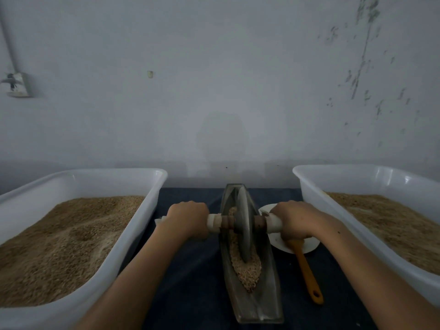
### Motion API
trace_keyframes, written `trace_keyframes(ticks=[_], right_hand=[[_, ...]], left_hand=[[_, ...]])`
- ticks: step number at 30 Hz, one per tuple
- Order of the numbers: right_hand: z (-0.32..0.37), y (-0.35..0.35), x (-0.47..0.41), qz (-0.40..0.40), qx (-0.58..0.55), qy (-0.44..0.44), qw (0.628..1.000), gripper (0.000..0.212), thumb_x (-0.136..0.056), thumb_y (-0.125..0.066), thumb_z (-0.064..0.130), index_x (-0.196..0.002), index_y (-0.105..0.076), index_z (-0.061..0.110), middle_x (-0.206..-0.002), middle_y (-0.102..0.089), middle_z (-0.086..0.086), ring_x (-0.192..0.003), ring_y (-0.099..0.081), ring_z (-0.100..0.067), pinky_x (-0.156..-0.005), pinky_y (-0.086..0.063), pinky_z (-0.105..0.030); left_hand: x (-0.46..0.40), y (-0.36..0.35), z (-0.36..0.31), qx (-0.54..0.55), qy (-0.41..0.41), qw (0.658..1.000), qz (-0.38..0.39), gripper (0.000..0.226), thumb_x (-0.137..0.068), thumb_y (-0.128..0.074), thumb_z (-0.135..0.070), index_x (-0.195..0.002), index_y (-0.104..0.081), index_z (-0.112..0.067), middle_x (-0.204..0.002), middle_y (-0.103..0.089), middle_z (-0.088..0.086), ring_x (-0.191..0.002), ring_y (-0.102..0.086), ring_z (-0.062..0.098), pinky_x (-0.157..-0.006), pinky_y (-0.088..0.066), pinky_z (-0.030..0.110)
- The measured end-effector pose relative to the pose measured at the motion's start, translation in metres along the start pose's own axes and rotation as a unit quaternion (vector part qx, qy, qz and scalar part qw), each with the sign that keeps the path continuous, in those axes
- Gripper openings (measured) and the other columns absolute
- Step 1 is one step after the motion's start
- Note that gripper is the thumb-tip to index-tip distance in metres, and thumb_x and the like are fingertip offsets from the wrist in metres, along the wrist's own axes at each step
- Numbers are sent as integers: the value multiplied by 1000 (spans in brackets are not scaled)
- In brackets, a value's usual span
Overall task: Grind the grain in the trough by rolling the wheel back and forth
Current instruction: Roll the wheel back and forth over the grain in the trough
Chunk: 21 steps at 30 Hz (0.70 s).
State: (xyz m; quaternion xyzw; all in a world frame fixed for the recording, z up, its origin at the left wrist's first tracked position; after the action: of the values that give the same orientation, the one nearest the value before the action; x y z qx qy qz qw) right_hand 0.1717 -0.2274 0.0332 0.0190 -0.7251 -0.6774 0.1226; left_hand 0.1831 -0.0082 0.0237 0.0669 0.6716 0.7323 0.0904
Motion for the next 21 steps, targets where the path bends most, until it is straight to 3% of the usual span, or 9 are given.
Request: trace_keyframes(ticks=[2,5,9,13,18,21], right_hand=[[2,0,1,-34,3,-1,999,27,-86,-62,18,-112,-59,24,-97,-61,2,-88,-59,-15,-77,-47,-28],[7,2,1,-148,28,-3,989,19,-89,-56,15,-106,-57,24,-102,-63,1,-93,-60,-19,-81,-48,-31],[14,2,2,-251,65,1,966,15,-92,-50,15,-104,-52,24,-103,-63,1,-95,-59,-21,-73,-35,-28],[11,3,2,-184,54,-7,981,20,-89,-56,14,-106,-55,23,-106,-63,0,-96,-59,-20,-77,-41,-29],[3,2,2,-9,27,-1,1000,28,-84,-66,21,-111,-58,21,-98,-61,1,-89,-59,-16,-76,-47,-27],[0,0,0,8,10,3,1000,24,-83,-67,21,-106,-59,22,-86,-56,5,-81,-57,-13,-66,-42,-23]], left_hand=[[0,-2,1,13,2,1000,-17,23,-82,-66,-29,-101,-58,-19,-80,-52,-5,-77,-53,14,-72,-42,29],[-2,-7,5,27,6,998,-60,14,-85,-62,-29,-95,-55,-22,-88,-58,-4,-78,-54,14,-72,-43,29],[-2,-12,8,41,14,993,-109,13,-86,-59,-30,-86,-46,-28,-92,-62,-5,-74,-49,12,-68,-38,28],[-4,-11,7,39,1,997,-71,12,-86,-60,-29,-93,-54,-25,-94,-62,-3,-77,-53,12,-71,-41,28],[-1,-6,5,44,-8,998,41,28,-81,-69,-28,-106,-58,-20,-87,-54,-5,-82,-54,14,-78,-46,30],[-1,-4,4,45,-8,998,50,29,-80,-70,-28,-106,-59,-20,-84,-54,-6,-82,-54,14,-77,-45,29]])
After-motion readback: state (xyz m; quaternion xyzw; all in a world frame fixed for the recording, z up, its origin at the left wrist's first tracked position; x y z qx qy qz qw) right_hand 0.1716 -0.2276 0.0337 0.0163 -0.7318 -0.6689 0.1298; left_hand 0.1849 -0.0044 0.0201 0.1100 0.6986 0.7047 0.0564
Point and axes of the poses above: each hand's wrist, its own x-axis away from the middle knuckle, its own y-axis out of the back of the hand, z = x × y, the point moved 3 cm from there along -x, towards the middle knuckle
